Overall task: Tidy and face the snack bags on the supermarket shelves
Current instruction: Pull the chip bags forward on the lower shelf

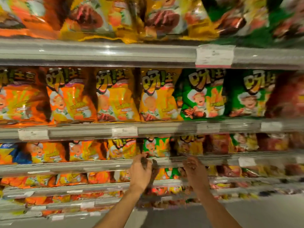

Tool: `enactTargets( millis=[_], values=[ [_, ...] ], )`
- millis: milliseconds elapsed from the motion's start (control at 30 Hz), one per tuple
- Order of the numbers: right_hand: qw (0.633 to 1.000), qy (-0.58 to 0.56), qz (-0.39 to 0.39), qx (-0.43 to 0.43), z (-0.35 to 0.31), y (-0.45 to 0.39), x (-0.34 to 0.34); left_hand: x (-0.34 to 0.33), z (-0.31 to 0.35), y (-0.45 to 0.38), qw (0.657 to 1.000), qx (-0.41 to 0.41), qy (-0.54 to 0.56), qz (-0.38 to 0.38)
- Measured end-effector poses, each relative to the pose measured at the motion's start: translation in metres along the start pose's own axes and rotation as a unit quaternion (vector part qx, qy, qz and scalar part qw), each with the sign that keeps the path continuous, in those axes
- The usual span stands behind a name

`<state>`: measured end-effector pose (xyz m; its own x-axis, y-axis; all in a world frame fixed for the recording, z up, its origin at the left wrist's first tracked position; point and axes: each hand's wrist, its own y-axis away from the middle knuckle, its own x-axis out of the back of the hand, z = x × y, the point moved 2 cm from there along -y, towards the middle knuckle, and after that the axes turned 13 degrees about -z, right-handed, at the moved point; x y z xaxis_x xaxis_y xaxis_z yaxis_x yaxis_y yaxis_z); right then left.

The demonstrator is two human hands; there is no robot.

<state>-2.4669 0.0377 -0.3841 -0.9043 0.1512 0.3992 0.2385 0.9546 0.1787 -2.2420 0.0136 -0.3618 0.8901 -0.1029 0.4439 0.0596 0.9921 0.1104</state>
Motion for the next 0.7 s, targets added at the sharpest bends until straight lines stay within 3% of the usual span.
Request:
enactTargets(
  millis=[167, 400, 700],
  values=[
    [0.993, 0.099, 0.053, 0.042, 0.009, -0.028, 0.057, -0.030, 0.016, -0.014, 0.999, 0.008, -0.006, 0.038],
    [0.992, 0.051, -0.112, -0.035, 0.003, -0.084, 0.069, -0.025, 0.022, -0.058, 0.997, 0.064, 0.029, -0.016],
    [0.988, 0.033, -0.150, 0.010, 0.004, -0.115, 0.058, -0.020, 0.017, -0.098, 0.989, 0.046, 0.095, -0.099]
  ],
)
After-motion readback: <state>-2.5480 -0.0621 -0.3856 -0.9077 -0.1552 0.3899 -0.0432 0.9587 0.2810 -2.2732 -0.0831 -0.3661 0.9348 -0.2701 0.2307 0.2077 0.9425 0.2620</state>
